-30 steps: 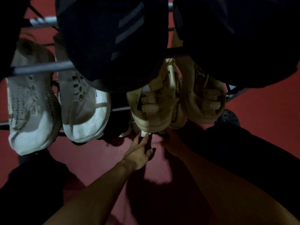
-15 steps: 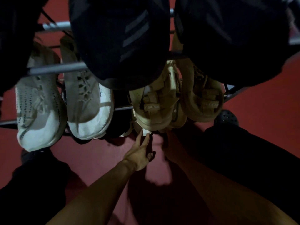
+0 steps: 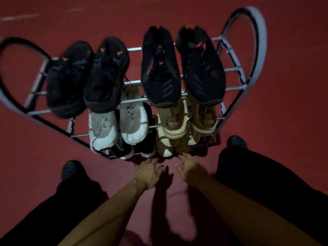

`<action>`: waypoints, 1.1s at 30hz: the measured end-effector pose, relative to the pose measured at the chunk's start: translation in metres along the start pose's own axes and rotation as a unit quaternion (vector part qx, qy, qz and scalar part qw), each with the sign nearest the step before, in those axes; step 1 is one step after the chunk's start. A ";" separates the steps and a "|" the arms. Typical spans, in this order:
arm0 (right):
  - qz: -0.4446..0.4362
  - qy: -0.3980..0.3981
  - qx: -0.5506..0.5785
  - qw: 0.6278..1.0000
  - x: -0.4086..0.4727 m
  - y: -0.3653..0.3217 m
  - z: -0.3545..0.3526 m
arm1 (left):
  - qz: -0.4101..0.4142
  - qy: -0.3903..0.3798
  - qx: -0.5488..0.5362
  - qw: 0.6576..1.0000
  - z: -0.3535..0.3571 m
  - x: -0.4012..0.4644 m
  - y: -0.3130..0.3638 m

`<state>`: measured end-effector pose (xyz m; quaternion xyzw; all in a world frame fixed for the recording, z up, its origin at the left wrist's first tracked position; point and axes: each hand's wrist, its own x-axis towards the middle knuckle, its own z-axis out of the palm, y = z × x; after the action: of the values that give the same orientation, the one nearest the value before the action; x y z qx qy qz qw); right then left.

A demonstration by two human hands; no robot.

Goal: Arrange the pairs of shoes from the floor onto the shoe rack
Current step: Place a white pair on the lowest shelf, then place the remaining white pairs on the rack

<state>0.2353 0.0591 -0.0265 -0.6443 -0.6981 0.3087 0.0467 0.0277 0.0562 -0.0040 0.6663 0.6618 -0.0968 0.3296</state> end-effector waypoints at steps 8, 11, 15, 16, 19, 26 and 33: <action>-0.019 -0.008 -0.056 0.998 -0.061 -0.075 -0.087 | 0.022 0.118 0.002 0.993 -0.065 -0.103 0.010; -0.034 0.010 -0.065 0.997 -0.083 -0.097 -0.108 | 0.020 0.146 -0.005 0.989 -0.082 -0.133 0.013; -0.056 0.033 -0.067 0.996 -0.111 -0.124 -0.129 | 0.026 0.185 -0.022 0.982 -0.099 -0.166 0.016; -0.060 0.035 -0.069 0.995 -0.116 -0.129 -0.134 | 0.028 0.194 -0.029 0.980 -0.103 -0.172 0.016; -0.071 0.051 -0.066 0.994 -0.123 -0.144 -0.144 | 0.031 0.219 -0.046 0.974 -0.112 -0.188 0.017; -0.083 0.069 -0.065 0.992 -0.128 -0.158 -0.150 | 0.027 0.246 -0.080 0.966 -0.122 -0.203 0.010; -0.093 0.079 -0.068 0.990 -0.114 -0.168 -0.168 | 0.032 0.264 -0.107 0.958 -0.144 -0.203 0.009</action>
<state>0.1857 0.0189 0.2290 -0.6002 -0.7688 0.2031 0.0860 -0.0297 -0.0272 0.2235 0.6496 0.7102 0.1650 0.2153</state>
